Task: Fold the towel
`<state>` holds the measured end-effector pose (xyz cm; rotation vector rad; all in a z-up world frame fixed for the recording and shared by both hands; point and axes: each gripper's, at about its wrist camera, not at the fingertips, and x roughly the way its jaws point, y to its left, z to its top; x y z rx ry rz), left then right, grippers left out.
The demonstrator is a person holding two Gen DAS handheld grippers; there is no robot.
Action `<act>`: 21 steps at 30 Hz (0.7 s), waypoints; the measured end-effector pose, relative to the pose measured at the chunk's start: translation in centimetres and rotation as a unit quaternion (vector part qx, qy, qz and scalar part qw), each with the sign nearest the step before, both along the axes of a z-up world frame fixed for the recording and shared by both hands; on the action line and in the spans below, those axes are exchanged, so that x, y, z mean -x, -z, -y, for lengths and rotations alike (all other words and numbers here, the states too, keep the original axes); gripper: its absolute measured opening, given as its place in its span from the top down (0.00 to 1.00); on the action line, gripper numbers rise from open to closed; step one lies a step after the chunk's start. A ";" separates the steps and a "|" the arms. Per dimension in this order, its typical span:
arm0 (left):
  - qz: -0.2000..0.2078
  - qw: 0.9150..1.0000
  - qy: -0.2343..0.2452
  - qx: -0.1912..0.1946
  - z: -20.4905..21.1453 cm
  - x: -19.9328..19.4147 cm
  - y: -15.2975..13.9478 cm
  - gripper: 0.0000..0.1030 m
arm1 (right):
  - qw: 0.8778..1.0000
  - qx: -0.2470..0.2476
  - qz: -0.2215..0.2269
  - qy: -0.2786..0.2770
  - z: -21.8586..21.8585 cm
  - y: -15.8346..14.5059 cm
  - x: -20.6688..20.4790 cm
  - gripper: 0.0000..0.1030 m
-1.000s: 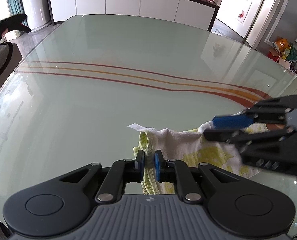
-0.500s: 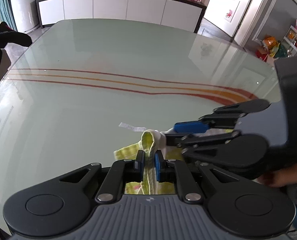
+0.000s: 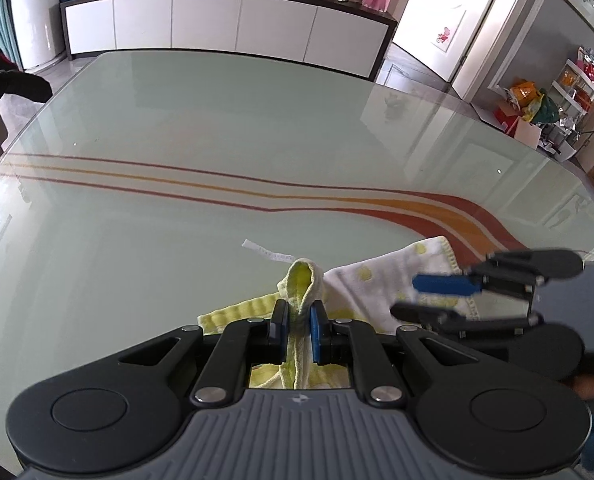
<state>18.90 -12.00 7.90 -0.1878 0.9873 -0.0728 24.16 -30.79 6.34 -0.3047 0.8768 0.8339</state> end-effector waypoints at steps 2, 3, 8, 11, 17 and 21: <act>-0.002 1.000 -0.004 -0.005 0.1 -0.2 0.1 0.88 | 1.000 0.002 0.000 -0.007 -0.5 0.2 0.4 0.70; -0.005 1.000 -0.010 -0.006 0.0 -0.2 0.2 0.88 | 1.000 0.003 -0.001 -0.012 -0.8 0.4 0.5 0.69; -0.030 0.998 -0.049 -0.007 -1.8 -0.1 1.8 0.88 | 1.000 -0.004 -0.007 -0.028 -1.1 0.5 0.9 0.68; -0.042 0.997 -0.068 0.004 -3.0 0.3 2.8 0.87 | 0.998 -0.021 -0.012 -0.054 -1.8 0.3 1.5 0.68; -0.045 0.996 -0.074 0.008 -3.5 0.2 3.4 0.87 | 0.988 -0.016 0.011 -0.153 -5.8 0.4 4.9 0.68; -0.053 0.995 -0.079 0.015 -4.0 -0.1 4.0 0.86 | 0.980 0.002 0.028 -0.196 -8.8 1.0 6.6 0.68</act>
